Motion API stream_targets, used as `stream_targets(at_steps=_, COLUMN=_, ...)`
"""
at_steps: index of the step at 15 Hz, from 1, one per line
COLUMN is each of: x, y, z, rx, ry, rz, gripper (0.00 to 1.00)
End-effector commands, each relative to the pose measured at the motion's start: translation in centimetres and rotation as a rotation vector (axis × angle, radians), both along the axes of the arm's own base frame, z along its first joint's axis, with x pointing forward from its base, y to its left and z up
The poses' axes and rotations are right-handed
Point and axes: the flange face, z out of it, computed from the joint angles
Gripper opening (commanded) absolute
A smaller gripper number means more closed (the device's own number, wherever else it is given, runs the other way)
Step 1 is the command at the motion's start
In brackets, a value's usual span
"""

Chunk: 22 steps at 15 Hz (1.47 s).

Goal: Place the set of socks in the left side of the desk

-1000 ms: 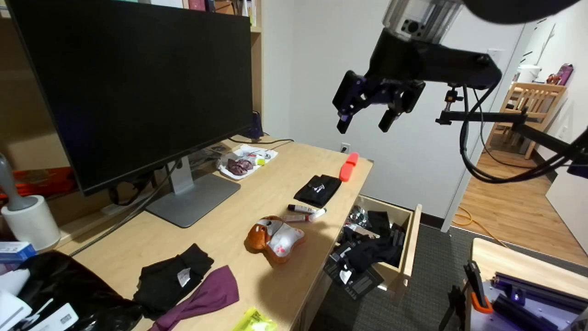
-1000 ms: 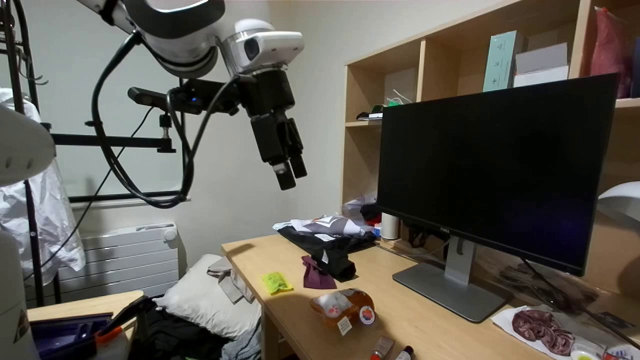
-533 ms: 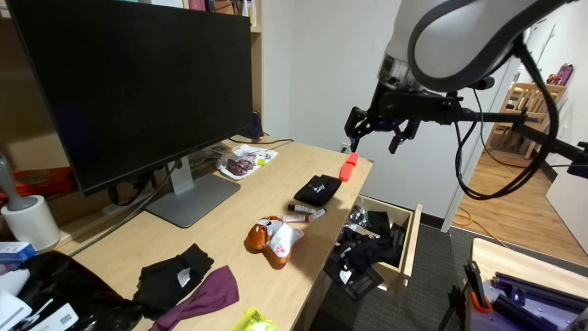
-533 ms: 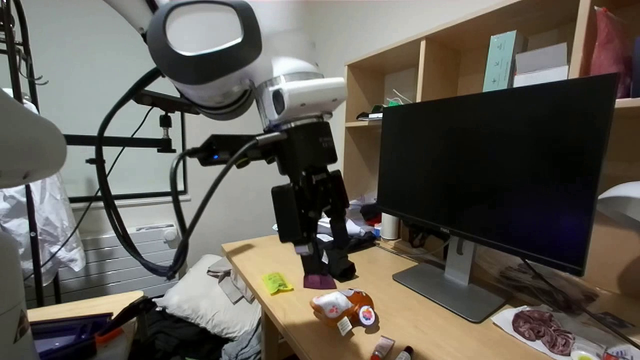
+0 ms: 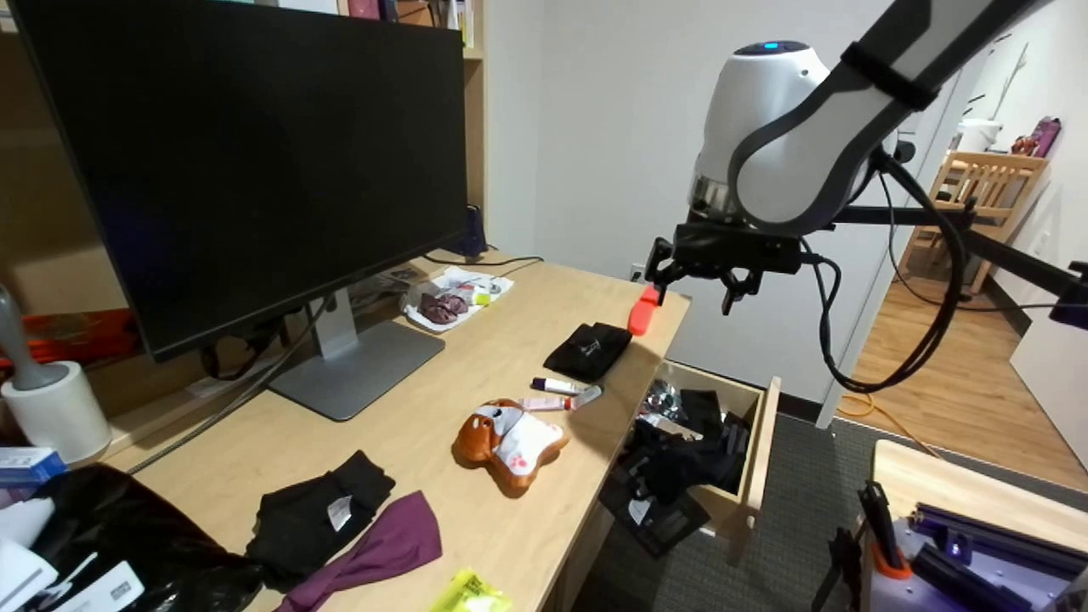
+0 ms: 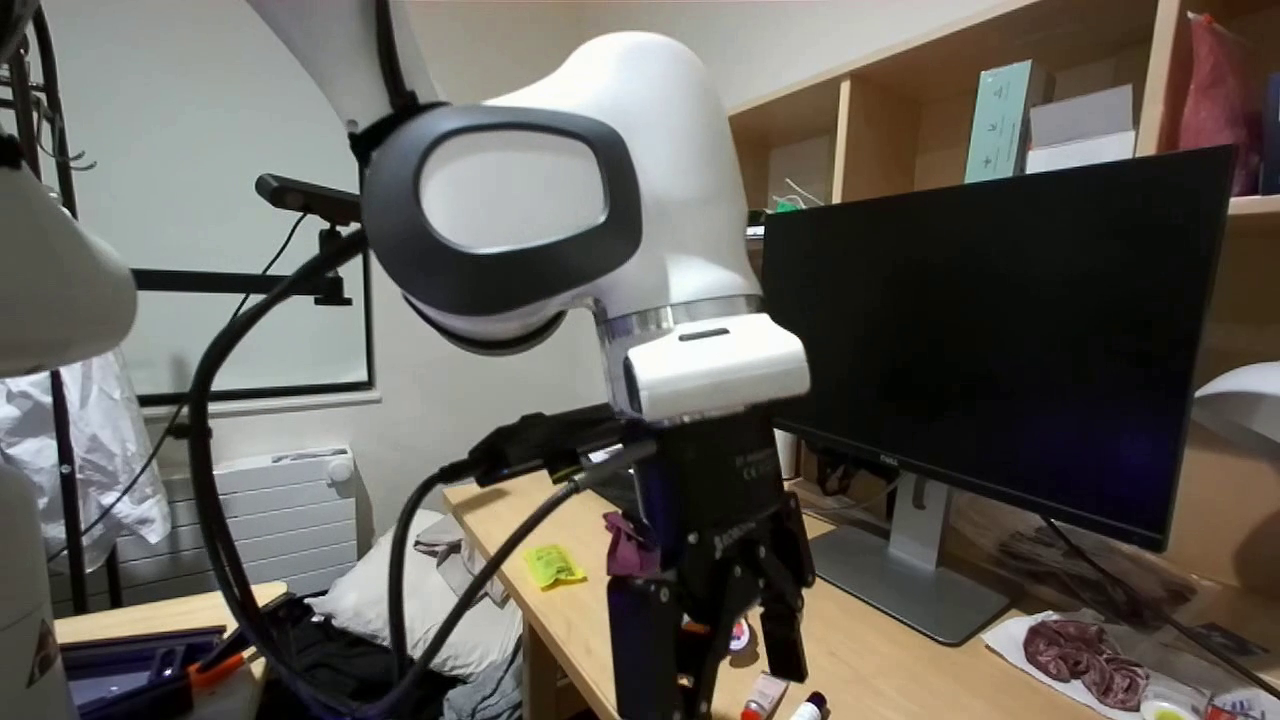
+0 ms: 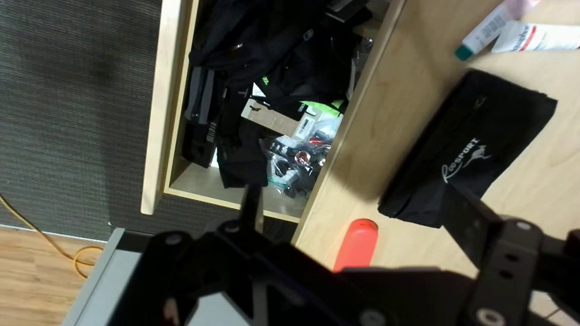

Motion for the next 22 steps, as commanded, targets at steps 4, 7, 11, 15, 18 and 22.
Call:
stream_targets(at_steps=4, x=0.8, y=-0.6, z=-0.6, rx=0.004, ry=0.003, rz=-0.012, gripper=1.00)
stream_targets(at_steps=7, x=0.9, y=0.0, z=-1.8, rx=0.054, ry=0.036, rz=-0.085, gripper=1.00)
stream_targets(at_steps=11, x=0.1, y=-2.2, z=-4.6, rx=0.134, ry=0.073, rz=-0.248, gripper=1.00)
stream_targets(at_steps=15, x=-1.1, y=-5.5, z=-8.6, rx=0.141, ry=0.050, rz=-0.383, gripper=1.00)
stream_targets(at_steps=18, x=-1.6, y=-6.9, z=-12.0, rx=0.149, ry=0.070, rz=-0.442, gripper=1.00)
stream_targets(at_steps=22, x=-1.8, y=-7.0, z=-16.5, rx=0.148, ry=0.141, rz=-0.437, gripper=1.00)
